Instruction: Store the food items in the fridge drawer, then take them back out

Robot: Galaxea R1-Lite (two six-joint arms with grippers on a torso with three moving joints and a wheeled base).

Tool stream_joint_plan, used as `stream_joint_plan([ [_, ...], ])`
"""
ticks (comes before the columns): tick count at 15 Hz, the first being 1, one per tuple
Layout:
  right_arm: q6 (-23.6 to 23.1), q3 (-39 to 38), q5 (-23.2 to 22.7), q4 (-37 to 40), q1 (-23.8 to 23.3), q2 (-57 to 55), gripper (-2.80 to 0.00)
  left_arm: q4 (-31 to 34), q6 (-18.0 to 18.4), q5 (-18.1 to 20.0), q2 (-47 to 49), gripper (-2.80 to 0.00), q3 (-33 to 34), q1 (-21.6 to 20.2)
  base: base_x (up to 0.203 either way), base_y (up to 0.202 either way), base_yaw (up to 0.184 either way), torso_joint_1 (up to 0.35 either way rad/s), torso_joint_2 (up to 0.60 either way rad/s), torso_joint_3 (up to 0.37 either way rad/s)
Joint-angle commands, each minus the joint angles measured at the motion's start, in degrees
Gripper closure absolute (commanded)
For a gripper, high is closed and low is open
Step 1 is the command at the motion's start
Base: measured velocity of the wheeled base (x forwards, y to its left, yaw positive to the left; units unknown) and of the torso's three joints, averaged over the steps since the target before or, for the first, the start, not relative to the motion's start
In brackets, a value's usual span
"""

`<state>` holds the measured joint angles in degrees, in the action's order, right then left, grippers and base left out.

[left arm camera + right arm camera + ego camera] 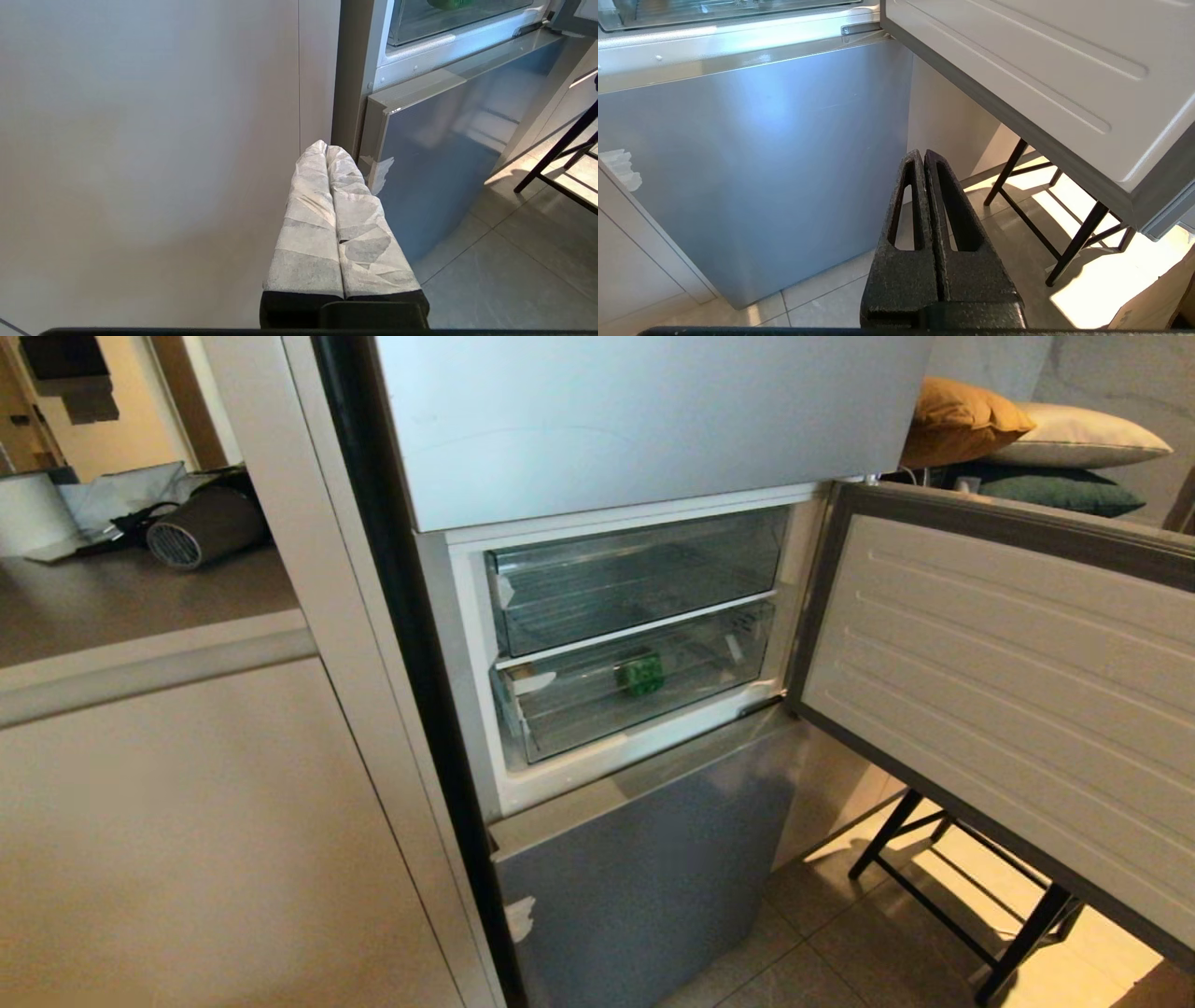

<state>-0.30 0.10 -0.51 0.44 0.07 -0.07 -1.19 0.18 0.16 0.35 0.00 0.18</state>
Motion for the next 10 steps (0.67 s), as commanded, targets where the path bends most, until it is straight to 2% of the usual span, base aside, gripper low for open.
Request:
stream_joint_plan([
  [1, 0.0, 0.0, 0.0, 0.0, 0.0, 0.0, 0.0, 0.0, 0.0, 0.0, -0.3, 0.0, 0.6, 0.0, 0.0, 0.0, 0.0, 0.0, 0.0, 0.0],
  [8, 0.0, 0.0, 0.0, 0.0, 0.0, 0.0, 0.0, 0.0, 0.0, 0.0, -0.3, 0.0, 0.6, 0.0, 0.0, 0.0, 0.0, -0.003, 0.01, 0.006],
  [10, -0.1, 0.0, 0.0, 0.0, 0.0, 0.0, 0.0, 0.0, 0.0, 0.0, -0.3, 0.0, 0.6, 0.0, 0.0, 0.0, 0.0, -0.121, 0.34, 0.223],
])
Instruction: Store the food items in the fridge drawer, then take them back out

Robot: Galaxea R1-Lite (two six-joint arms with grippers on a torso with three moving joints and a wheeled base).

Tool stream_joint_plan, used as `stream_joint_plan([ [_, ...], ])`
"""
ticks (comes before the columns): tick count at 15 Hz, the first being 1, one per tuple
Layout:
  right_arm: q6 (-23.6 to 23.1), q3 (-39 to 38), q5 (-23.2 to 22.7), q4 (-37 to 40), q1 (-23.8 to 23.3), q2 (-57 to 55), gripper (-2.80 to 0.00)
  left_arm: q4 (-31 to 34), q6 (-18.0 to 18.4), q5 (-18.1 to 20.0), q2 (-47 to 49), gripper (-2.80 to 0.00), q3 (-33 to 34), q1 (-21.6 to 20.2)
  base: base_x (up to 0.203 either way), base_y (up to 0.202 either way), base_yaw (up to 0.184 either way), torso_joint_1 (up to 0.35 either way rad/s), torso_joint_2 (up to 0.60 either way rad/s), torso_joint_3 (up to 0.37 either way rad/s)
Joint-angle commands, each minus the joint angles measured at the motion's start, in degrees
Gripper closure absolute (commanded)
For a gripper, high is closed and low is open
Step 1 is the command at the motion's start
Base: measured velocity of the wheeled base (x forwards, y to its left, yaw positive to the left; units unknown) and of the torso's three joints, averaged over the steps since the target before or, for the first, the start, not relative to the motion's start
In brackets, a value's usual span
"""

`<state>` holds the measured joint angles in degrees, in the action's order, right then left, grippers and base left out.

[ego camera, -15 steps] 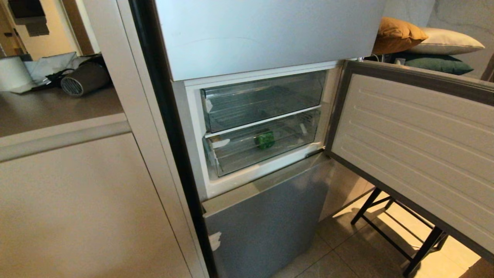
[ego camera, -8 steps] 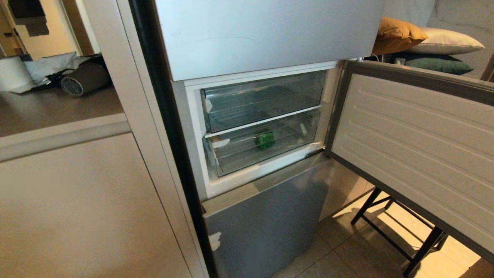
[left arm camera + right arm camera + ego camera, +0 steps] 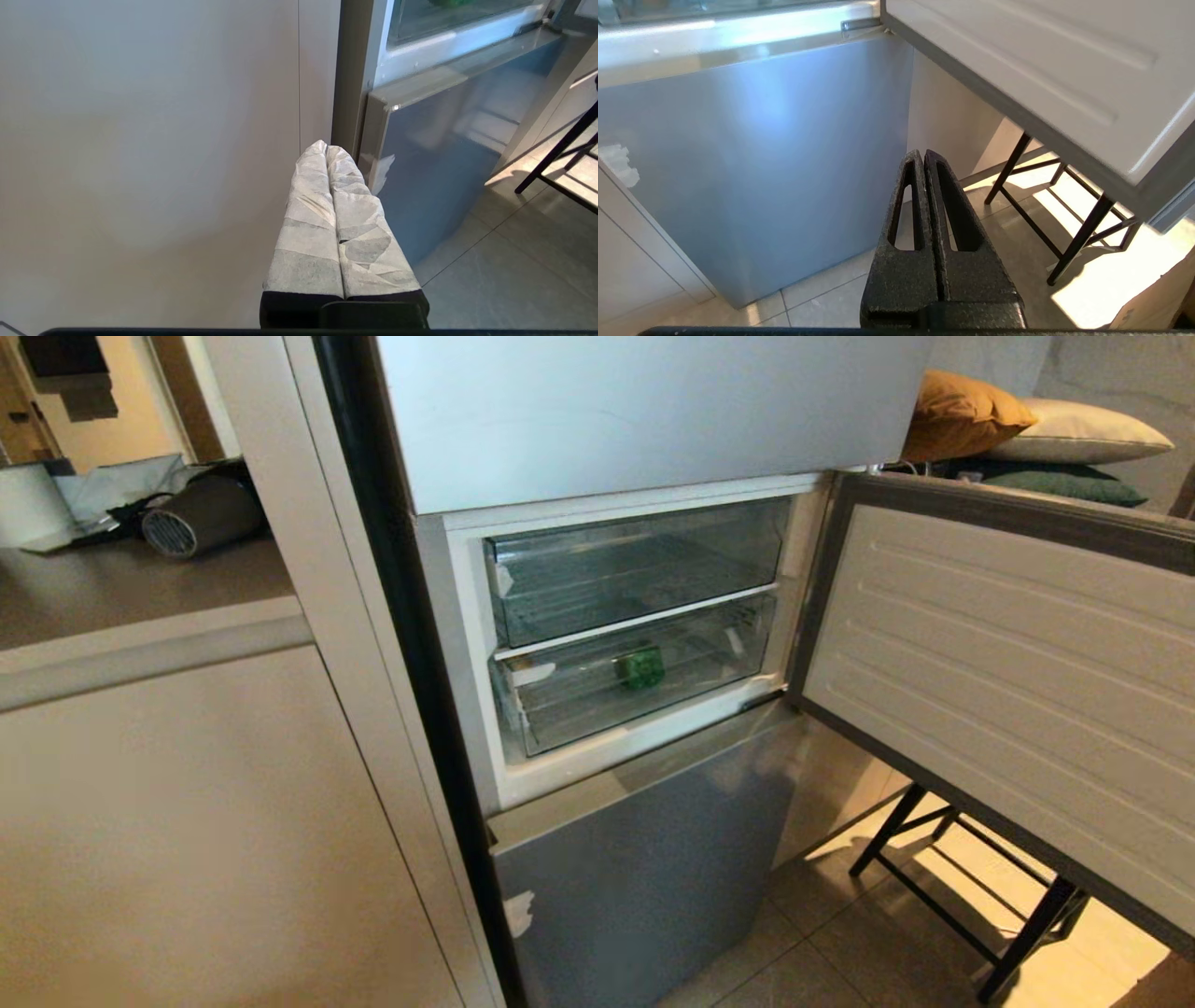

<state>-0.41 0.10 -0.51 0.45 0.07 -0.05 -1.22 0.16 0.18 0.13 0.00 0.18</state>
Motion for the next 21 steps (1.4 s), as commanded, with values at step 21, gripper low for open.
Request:
stream_joint_plan([
  [21, 0.4, 0.0, 0.2, 0.0, 0.0, 0.0, 0.0, 0.0, -0.1, 0.0, 0.0, 0.0, 0.6, 0.0, 0.0, 0.0, 0.0, -0.063, 0.19, 0.129],
])
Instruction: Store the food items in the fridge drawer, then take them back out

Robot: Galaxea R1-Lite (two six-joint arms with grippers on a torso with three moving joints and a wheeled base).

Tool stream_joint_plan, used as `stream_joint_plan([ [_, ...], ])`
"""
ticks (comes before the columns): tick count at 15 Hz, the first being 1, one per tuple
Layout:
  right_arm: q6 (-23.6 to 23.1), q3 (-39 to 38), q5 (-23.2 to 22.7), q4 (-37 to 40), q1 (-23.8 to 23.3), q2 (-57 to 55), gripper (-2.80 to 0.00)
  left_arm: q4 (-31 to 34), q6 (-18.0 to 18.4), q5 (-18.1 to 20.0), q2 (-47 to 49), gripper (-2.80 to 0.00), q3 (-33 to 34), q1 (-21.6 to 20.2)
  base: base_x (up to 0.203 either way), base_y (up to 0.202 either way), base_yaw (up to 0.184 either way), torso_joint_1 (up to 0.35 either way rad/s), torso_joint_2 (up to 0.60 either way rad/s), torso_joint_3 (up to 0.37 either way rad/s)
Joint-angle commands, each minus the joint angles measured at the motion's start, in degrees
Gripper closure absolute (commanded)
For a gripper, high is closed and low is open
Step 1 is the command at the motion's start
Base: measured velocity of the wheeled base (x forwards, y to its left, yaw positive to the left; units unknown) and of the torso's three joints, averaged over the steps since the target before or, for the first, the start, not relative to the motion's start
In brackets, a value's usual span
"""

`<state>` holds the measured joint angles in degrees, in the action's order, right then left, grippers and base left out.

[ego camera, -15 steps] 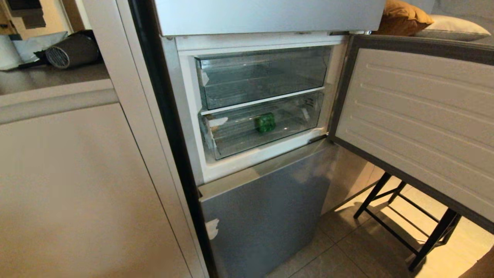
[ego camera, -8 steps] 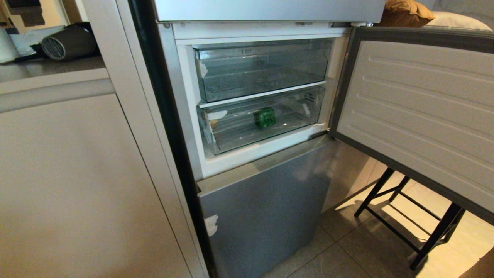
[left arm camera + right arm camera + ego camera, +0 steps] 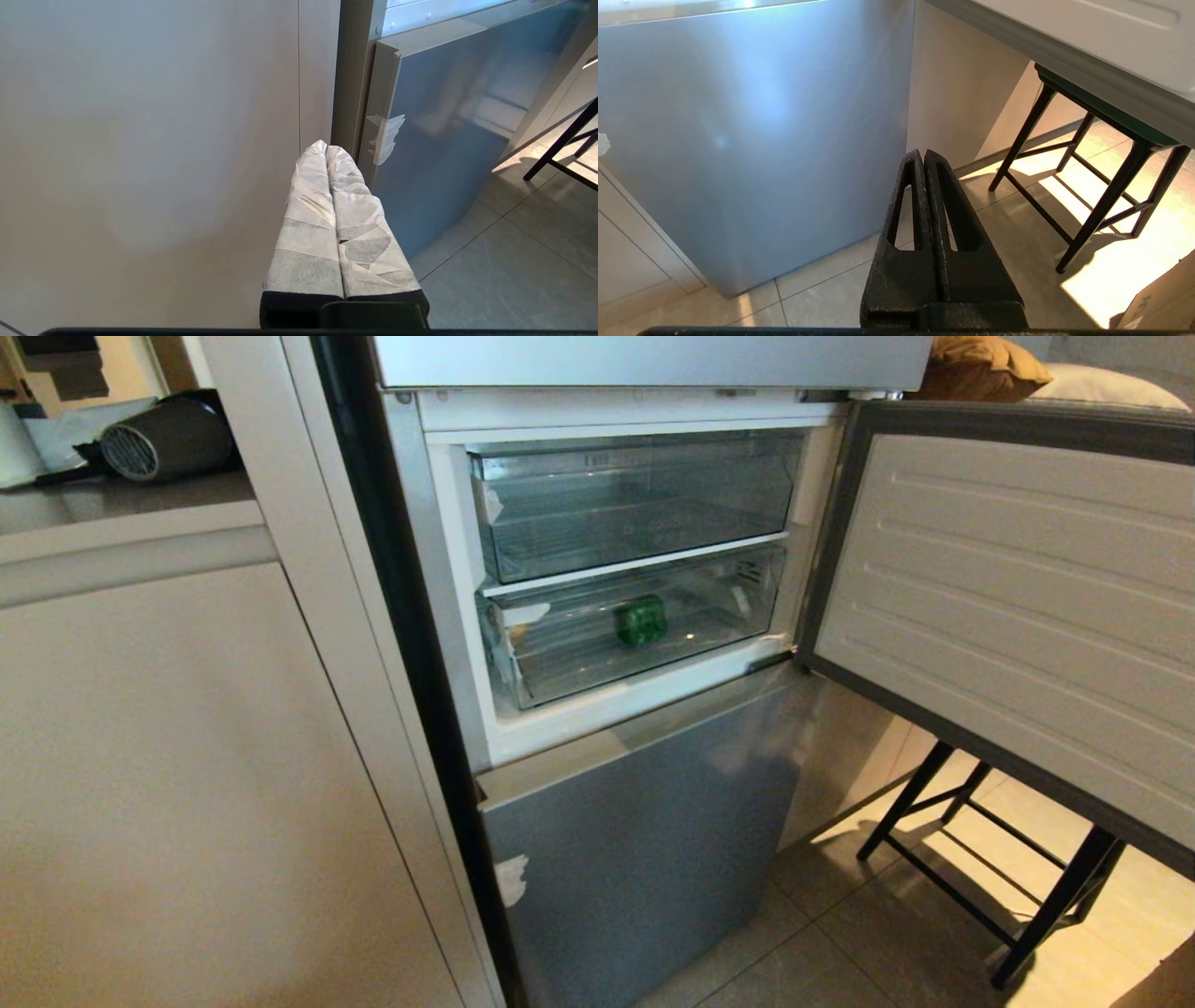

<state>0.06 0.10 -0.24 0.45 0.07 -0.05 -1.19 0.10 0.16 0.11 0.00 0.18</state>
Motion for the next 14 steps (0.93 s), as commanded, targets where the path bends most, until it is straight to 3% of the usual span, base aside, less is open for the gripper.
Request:
stream_joint_plan([
  [1, 0.3, 0.0, 0.0, 0.0, 0.0, 0.0, 0.0, 0.0, 0.0, 0.0, 0.0, 0.0, 0.6, 0.0, 0.0, 0.0, 0.0, 0.0, 0.0, 0.0],
  [10, -0.3, -0.1, 0.1, 0.0, 0.0, 0.0, 0.0, 0.0, -0.1, -0.1, 0.0, 0.0, 0.6, 0.0, 0.0, 0.0, 0.0, 0.0, 0.0, 0.0],
  [14, -1.2, 8.0, -0.3, 1.4, 0.1, -4.0, 0.0, 0.0, -0.1, -0.1, 0.0, 0.0, 0.6, 0.0, 0.0, 0.0, 0.0, 0.0, 0.0, 0.0],
])
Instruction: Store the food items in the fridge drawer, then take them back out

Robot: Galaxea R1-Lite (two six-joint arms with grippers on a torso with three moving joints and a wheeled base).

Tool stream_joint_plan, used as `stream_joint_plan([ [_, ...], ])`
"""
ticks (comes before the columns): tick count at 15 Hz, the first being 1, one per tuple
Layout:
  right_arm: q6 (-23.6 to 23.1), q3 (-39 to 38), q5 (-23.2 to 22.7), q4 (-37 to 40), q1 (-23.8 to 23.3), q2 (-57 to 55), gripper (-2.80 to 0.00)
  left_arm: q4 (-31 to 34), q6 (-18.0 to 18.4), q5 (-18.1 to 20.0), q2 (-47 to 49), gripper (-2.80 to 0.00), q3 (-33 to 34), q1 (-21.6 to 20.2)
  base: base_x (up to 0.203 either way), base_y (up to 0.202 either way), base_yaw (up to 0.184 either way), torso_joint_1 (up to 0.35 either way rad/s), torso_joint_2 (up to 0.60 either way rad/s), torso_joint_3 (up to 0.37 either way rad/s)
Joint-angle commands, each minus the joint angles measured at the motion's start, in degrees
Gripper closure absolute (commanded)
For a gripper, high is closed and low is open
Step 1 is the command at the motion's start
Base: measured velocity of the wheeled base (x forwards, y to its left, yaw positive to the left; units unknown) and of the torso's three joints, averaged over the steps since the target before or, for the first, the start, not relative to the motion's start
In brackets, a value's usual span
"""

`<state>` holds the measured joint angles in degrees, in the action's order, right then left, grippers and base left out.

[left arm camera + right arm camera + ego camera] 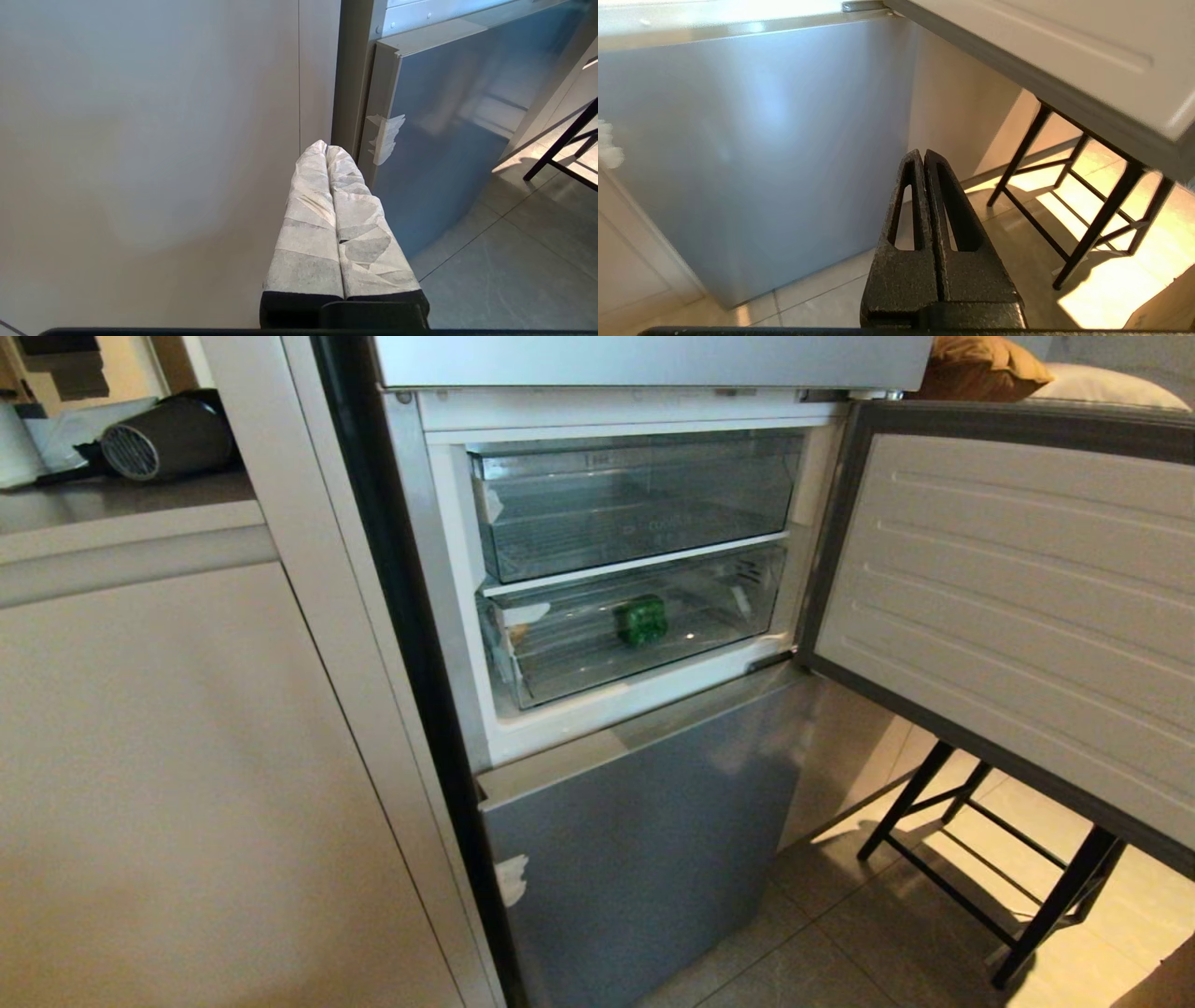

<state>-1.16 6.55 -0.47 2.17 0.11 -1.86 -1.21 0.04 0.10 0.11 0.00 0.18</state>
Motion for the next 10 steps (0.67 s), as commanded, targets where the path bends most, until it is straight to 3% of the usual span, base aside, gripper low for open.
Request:
stream_joint_plan([
  [1, 0.0, 3.3, -0.1, -0.2, 0.0, -6.0, 0.0, 0.0, 0.0, 0.0, 0.0, 0.0, 0.6, 0.0, 0.0, 0.0, 0.0, 0.0, 0.0, 0.0],
  [5, 0.7, 9.0, -3.0, -2.6, 0.5, -27.7, 0.0, 0.0, 0.0, 0.0, 0.0, 0.0, 0.6, 0.0, 0.0, 0.0, 0.0, 0.0, 0.0, 0.0],
  [10, 1.4, 13.7, -7.6, -19.9, 1.8, -61.2, 0.0, 0.0, 0.0, 0.0, 0.0, 0.0, 0.6, 0.0, 0.0, 0.0, 0.0, 0.0, 0.0, 0.0],
])
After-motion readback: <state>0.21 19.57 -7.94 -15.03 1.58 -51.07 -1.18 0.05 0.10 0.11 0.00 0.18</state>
